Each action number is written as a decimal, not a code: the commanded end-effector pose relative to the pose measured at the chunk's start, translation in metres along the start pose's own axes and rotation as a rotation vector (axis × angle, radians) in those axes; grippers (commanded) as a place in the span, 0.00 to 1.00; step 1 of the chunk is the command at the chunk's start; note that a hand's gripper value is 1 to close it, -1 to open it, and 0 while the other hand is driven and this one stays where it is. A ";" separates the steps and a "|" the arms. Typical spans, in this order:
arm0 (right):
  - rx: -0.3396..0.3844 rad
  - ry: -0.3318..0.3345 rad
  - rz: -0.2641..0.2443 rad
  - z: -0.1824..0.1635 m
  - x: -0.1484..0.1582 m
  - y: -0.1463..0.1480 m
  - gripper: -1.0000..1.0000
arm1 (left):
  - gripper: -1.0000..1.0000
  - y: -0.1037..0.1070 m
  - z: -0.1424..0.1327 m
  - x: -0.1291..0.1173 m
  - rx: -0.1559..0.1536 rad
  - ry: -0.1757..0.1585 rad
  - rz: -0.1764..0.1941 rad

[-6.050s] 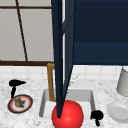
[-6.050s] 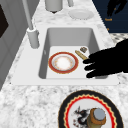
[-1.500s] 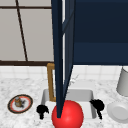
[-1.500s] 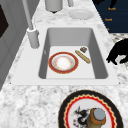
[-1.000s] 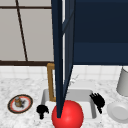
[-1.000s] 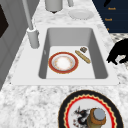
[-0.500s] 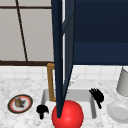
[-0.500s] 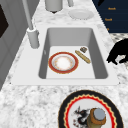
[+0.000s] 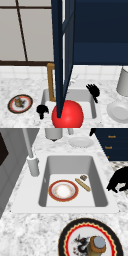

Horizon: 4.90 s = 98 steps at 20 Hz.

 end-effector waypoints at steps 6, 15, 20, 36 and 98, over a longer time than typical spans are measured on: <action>-0.028 0.065 0.054 -0.069 0.012 -0.011 0.00 | 0.50 0.000 0.000 0.000 0.000 0.000 0.000; 0.003 0.047 0.008 -0.141 0.011 -0.015 0.00 | 0.50 0.000 0.000 0.000 0.000 0.000 0.000; 0.012 0.036 0.002 -0.176 0.004 -0.014 0.00 | 0.50 0.000 0.000 0.000 0.000 0.000 0.000; 0.205 0.039 -0.013 -0.278 0.024 -0.007 0.00 | 0.50 0.000 0.000 0.000 0.000 0.000 0.000; 0.679 0.145 0.195 -0.443 0.075 0.018 1.00 | 0.50 0.000 0.000 0.000 0.000 0.000 0.000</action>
